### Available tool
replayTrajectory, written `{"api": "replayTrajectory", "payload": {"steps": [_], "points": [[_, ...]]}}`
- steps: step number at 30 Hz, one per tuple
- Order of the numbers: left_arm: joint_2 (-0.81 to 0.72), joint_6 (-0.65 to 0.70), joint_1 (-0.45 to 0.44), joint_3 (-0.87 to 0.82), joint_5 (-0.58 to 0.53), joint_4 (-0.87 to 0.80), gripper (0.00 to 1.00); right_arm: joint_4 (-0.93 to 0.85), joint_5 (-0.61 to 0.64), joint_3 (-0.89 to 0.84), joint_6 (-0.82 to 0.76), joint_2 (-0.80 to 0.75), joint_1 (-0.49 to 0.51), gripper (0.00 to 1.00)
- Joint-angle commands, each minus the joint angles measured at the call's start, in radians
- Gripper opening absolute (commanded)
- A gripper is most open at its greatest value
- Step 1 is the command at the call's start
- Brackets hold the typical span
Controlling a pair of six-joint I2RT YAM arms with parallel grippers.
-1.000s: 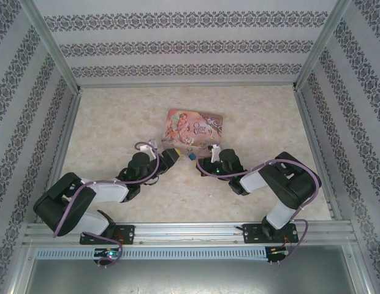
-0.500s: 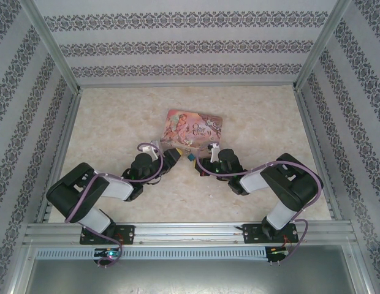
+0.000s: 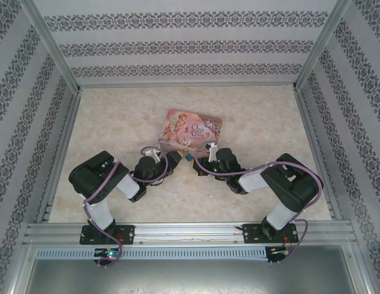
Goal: Unlock the padlock with the key
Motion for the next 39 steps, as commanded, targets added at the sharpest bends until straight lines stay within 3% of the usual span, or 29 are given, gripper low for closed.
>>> {"api": "replayTrajectory", "payload": {"steps": [1, 26, 39], "points": [[0.031, -0.035, -0.017, 0.009, 0.009, 0.111, 0.51, 0.038, -0.02, 0.03, 0.006, -0.027, 0.016, 0.0], [0.126, -0.073, -0.039, 0.104, 0.026, 0.111, 0.47, 0.03, -0.059, 0.051, 0.035, -0.029, 0.021, 0.0], [0.131, -0.067, -0.043, 0.109, 0.01, 0.111, 0.32, 0.028, -0.066, 0.053, 0.036, -0.031, 0.021, 0.0]]}}
